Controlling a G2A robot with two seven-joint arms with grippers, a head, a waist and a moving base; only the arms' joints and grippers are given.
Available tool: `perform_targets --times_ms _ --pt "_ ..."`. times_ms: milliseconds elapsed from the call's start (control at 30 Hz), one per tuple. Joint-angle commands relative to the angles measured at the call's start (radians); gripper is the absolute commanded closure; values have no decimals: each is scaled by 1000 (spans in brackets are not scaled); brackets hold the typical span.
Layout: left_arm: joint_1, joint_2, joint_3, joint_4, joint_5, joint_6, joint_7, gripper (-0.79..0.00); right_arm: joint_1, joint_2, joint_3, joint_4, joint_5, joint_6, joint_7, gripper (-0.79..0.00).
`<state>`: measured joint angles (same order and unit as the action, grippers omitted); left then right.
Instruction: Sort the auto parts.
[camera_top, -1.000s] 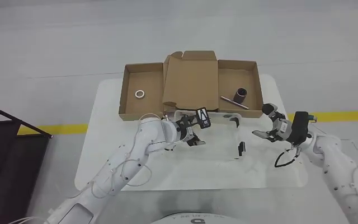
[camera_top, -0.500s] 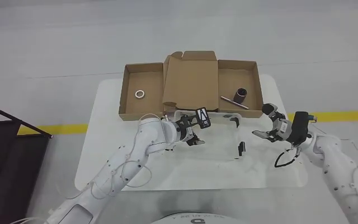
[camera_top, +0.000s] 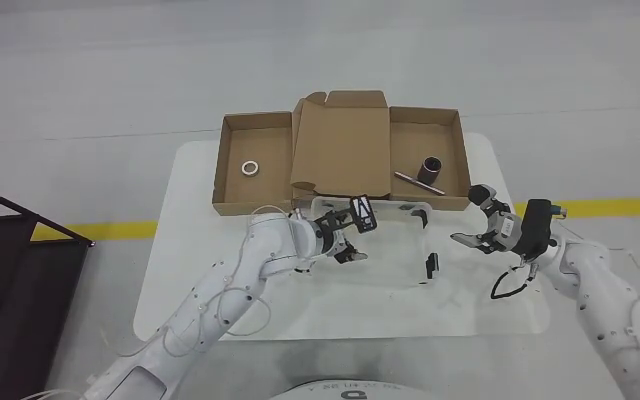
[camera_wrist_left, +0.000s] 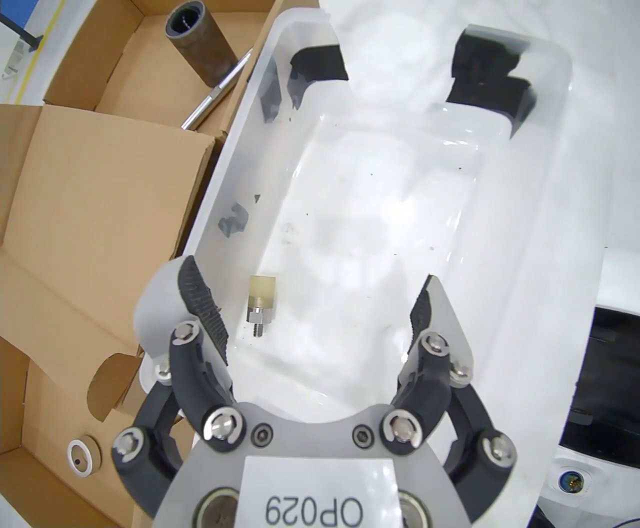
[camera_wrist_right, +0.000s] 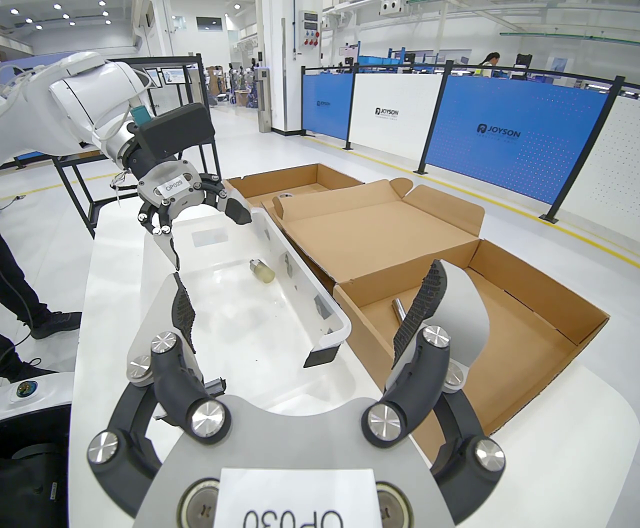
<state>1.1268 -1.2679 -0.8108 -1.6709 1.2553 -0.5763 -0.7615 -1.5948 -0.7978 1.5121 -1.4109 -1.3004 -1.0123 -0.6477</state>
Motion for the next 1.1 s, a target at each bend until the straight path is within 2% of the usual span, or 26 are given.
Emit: perform_targets --times_ms 0,100,200,333,467,567,833,1067 --pt "-4 1 -2 -7 -25 -2 -44 -757 0 0 0 0 0 0 0 -785" --pt "-3 2 -6 -20 -49 12 -103 -686 0 0 0 0 0 0 0 -785" --pt "-8 2 -6 -12 -110 11 -177 -656 0 0 0 0 0 0 0 -785" --pt "-56 -3 -7 50 -214 11 -254 -594 0 0 0 0 0 0 0 -785" --pt "-109 -13 29 106 -208 26 -312 -511 0 0 0 0 0 0 0 -785" --pt "-135 -24 64 144 -201 33 -312 -468 0 0 0 0 0 0 0 -785" --pt "-203 -50 122 237 -219 63 -307 -446 0 0 0 0 0 0 0 -785" --pt "-231 -70 177 260 -117 168 -324 -474 0 0 0 0 0 0 0 -785"
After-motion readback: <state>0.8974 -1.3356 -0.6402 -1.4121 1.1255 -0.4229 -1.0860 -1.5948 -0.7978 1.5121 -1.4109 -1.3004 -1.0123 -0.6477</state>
